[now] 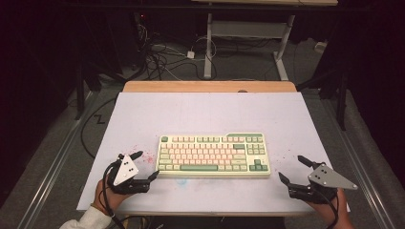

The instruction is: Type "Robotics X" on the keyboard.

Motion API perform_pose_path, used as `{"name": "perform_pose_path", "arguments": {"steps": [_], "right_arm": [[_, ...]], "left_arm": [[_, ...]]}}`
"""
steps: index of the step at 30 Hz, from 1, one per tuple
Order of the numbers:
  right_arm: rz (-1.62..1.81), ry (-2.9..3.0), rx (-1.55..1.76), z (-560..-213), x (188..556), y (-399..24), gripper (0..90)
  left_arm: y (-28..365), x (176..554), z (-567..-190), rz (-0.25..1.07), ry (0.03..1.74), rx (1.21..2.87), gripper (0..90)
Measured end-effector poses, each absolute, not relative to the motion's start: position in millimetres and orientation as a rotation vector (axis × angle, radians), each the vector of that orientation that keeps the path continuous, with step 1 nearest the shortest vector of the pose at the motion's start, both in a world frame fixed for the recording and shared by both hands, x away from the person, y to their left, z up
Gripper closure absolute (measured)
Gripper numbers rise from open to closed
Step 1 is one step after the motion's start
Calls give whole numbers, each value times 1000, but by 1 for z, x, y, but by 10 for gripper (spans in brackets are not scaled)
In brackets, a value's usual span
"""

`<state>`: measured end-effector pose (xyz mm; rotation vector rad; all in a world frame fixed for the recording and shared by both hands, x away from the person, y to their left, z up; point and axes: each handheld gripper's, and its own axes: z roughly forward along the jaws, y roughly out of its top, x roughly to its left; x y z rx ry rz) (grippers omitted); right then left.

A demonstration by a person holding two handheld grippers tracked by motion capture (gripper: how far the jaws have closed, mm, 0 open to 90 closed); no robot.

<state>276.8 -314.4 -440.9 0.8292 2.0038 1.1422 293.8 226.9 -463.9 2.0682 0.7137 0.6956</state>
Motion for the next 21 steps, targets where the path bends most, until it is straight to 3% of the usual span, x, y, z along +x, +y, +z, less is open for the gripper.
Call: {"name": "perform_pose_path", "arguments": {"steps": [21], "right_arm": [[1144, 2006, 809, -436, 276, -308, 173]], "left_arm": [[225, 291, -461, 687, 694, 2074, 158]]}}
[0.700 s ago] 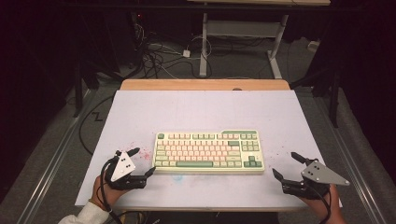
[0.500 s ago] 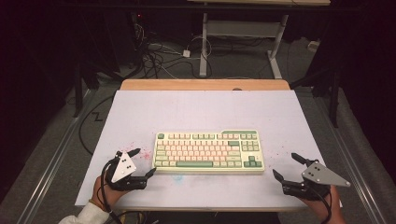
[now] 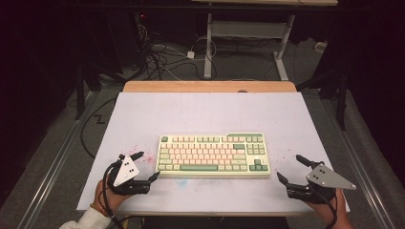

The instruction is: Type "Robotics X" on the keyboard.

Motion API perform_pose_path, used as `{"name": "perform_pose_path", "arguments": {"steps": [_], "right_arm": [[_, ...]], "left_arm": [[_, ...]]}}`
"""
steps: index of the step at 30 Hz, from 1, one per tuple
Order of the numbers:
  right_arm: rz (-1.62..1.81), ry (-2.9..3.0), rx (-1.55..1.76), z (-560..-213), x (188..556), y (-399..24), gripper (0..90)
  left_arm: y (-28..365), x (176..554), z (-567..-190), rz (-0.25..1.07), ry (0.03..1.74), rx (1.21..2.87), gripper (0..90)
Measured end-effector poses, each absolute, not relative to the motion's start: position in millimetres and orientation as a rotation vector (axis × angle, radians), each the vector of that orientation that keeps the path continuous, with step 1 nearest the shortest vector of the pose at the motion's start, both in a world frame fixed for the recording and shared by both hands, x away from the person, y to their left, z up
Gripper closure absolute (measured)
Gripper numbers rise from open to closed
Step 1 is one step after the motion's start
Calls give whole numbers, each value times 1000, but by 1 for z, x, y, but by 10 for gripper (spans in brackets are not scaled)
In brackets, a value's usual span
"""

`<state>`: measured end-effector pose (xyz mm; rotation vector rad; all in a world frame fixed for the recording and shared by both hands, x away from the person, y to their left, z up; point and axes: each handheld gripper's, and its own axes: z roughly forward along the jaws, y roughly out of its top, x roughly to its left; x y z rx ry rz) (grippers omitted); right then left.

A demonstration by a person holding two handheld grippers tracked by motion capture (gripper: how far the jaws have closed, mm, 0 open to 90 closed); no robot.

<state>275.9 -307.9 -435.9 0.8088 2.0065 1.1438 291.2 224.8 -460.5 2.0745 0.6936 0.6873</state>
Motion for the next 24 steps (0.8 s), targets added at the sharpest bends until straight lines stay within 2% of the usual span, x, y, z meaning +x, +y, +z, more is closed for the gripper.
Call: {"name": "perform_pose_path", "arguments": {"steps": [24], "right_arm": [[1164, 2058, 756, -427, 297, -273, 203]], "left_arm": [[204, 308, -442, 652, 642, 2084, 166]]}}
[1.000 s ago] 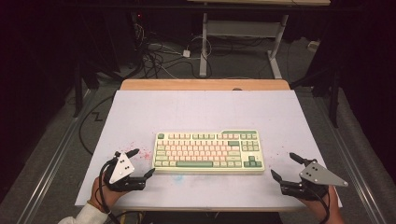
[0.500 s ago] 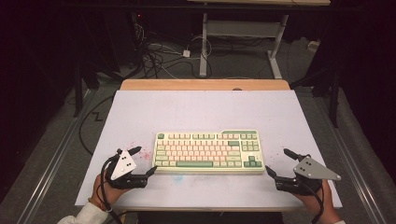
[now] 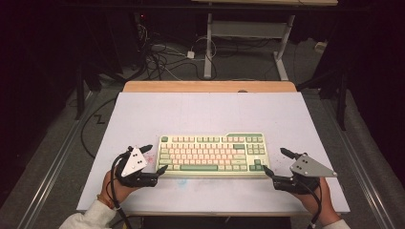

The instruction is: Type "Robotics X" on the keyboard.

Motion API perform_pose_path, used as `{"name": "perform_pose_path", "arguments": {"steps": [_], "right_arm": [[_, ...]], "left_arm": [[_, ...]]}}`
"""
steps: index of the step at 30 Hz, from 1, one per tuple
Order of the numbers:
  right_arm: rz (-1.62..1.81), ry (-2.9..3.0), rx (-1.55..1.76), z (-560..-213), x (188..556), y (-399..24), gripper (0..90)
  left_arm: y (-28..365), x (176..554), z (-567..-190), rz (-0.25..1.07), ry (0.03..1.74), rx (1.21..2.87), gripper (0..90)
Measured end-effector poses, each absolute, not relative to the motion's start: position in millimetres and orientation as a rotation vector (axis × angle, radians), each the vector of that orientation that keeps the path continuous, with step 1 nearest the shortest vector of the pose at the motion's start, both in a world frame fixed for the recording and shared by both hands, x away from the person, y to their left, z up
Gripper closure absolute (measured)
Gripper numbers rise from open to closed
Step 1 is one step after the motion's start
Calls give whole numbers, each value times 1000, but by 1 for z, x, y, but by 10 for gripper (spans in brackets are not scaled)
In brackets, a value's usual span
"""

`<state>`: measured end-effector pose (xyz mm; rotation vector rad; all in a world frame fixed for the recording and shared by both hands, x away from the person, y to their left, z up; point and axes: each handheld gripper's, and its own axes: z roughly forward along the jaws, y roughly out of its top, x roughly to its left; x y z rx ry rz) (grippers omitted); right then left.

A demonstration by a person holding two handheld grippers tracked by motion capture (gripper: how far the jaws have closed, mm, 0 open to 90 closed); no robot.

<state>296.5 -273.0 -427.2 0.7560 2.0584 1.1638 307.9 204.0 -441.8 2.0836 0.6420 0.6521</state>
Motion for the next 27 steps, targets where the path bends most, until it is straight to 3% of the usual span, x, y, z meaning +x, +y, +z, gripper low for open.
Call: {"name": "perform_pose_path", "arguments": {"steps": [27], "right_arm": [[1180, 2091, 701, -419, 314, -246, 219]], "left_arm": [[164, 328, -433, 620, 539, 2117, 166]]}}
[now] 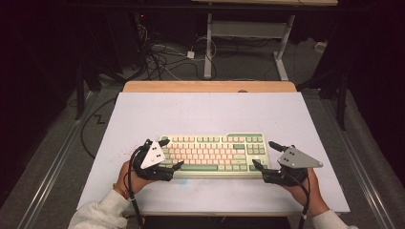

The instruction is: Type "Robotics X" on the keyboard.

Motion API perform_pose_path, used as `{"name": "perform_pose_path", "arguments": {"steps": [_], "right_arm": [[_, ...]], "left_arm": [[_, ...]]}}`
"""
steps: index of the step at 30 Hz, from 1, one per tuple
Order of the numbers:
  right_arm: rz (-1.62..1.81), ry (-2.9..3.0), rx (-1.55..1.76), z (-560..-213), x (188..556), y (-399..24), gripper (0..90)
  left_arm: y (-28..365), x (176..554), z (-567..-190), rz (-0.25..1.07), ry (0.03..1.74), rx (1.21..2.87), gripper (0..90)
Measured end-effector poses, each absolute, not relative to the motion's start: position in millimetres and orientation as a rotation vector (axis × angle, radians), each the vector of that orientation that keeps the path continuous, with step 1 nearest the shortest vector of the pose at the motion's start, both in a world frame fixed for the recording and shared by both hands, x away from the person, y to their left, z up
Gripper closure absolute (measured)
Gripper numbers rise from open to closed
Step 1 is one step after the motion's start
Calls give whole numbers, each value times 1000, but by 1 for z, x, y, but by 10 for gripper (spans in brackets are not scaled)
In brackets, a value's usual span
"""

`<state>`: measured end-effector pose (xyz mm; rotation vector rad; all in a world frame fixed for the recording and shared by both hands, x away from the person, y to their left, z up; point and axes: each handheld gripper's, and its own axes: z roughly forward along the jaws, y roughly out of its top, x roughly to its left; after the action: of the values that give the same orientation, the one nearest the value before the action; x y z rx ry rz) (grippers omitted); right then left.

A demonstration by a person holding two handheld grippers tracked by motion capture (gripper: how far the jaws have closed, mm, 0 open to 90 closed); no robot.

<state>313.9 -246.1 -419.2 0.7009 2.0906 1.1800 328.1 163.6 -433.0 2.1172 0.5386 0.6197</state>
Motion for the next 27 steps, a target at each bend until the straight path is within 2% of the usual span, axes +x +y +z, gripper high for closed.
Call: {"name": "perform_pose_path", "arguments": {"steps": [11, 14, 19, 20, 26, 27], "right_arm": [[1175, 2116, 679, -420, 319, -234, 235], [1174, 2130, 671, -421, 321, -231, 271], [1167, 2187, 655, -424, 326, -224, 530], [1150, 2217, 659, -426, 328, -220, 635], [1107, 2313, 658, -434, 337, -209, 830], [1107, 2313, 658, -434, 337, -209, 830]], "left_arm": [[157, 331, -431, 608, 529, 2115, 166], [157, 332, -432, 608, 531, 2116, 166], [156, 333, -433, 603, 534, 2122, 166], [156, 333, -433, 603, 535, 2122, 166], [156, 336, -434, 597, 543, 2122, 166], [156, 336, -434, 597, 543, 2122, 166]]}}
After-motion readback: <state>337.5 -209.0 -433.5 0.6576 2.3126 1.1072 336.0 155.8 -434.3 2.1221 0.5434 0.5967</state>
